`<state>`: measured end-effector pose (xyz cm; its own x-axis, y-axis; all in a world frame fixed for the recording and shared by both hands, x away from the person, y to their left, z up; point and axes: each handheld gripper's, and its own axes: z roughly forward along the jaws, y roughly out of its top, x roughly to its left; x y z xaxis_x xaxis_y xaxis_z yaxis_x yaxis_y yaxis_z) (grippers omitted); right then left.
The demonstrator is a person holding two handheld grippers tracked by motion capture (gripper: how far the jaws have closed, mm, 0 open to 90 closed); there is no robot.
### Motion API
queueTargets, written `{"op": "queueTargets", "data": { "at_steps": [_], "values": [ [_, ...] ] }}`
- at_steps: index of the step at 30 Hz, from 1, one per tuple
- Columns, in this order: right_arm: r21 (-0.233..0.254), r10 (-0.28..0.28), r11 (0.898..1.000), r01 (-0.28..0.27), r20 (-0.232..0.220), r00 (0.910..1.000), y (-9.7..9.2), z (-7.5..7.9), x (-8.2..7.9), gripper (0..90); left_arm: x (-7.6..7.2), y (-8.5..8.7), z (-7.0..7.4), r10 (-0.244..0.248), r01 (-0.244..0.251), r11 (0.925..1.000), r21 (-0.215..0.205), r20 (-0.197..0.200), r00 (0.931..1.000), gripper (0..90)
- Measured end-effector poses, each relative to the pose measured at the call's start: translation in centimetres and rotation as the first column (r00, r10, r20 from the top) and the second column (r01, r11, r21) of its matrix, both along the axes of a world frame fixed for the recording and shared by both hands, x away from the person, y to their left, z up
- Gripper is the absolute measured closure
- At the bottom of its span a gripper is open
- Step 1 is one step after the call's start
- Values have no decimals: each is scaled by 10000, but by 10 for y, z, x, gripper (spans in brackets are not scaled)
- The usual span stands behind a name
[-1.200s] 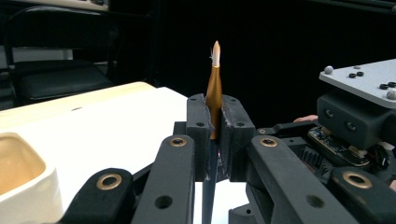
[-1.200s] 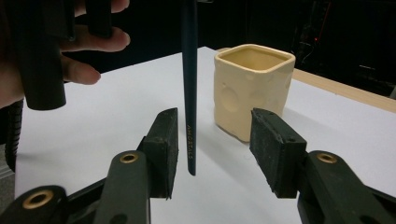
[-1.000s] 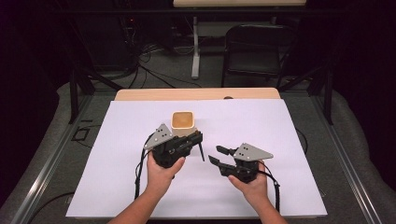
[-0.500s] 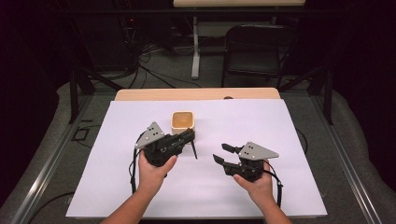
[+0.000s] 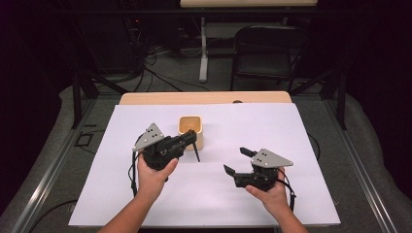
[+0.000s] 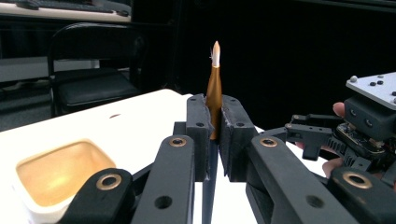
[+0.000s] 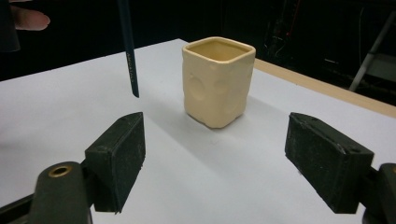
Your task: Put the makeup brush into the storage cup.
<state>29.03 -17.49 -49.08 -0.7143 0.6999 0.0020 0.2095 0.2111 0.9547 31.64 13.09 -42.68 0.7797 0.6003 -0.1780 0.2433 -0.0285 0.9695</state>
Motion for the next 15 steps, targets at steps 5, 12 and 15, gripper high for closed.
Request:
{"op": "queueTargets", "data": {
  "at_steps": [5,12,15],
  "values": [
    [201,-367,9991,376,-408,9985,-4,-5,1,144,1,3,1,86,-86,10000,16,-23,10000,835],
    [-205,-776,9968,774,-122,9969,0,-7,-2,147,2,4,4,113,-113,9999,36,10,9999,835],
    [-251,-564,9981,555,-396,9976,2,-9,-2,152,2,4,5,107,-107,9999,37,25,9999,835]
  ]
}}
